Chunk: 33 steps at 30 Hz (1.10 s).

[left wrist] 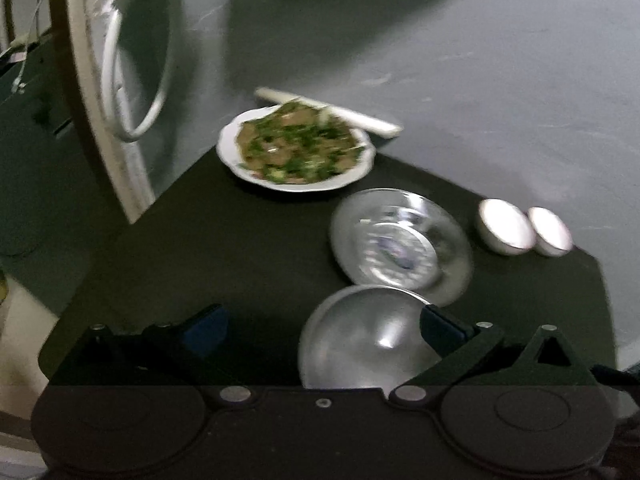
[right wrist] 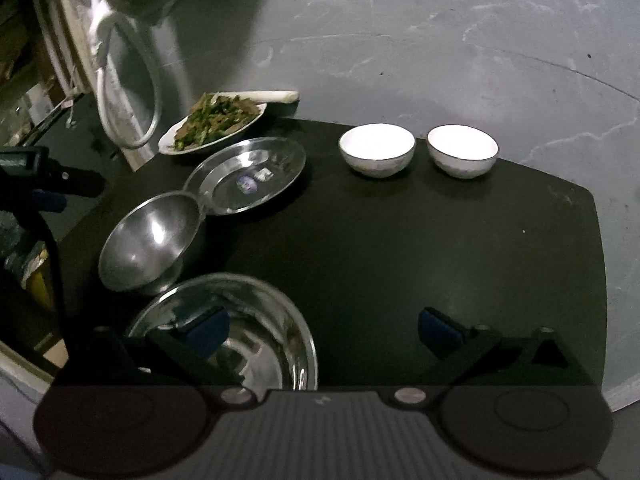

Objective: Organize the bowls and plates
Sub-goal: 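Move the left tool to the stickered steel plate and grasp its rim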

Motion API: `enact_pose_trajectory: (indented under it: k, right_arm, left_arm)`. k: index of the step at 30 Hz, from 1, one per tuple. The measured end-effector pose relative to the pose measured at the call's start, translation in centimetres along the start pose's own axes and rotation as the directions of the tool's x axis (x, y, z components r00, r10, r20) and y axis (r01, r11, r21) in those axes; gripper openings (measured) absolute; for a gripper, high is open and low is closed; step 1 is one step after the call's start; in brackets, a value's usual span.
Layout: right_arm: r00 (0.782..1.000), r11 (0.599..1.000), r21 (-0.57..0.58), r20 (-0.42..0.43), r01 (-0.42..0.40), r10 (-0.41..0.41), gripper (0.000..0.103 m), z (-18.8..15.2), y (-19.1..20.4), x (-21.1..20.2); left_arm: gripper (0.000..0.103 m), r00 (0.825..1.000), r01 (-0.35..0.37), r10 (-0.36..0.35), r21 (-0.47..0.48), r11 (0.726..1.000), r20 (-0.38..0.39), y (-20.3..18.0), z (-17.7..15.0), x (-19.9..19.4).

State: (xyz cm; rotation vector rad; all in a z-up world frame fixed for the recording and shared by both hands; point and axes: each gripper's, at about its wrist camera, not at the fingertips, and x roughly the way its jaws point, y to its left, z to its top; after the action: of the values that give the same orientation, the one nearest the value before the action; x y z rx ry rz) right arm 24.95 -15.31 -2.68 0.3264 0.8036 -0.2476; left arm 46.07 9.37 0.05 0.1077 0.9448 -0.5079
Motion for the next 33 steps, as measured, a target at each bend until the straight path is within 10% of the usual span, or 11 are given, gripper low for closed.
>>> enact_pose_trajectory:
  k: [33]
  right_arm:
    - [0.998, 0.982, 0.178, -0.020, -0.054, 0.059, 0.090, 8.8, 1.2, 14.0]
  left_arm:
    - [0.102, 0.986, -0.035, 0.040, 0.036, 0.999, -0.160, -0.1, 6.9, 13.5]
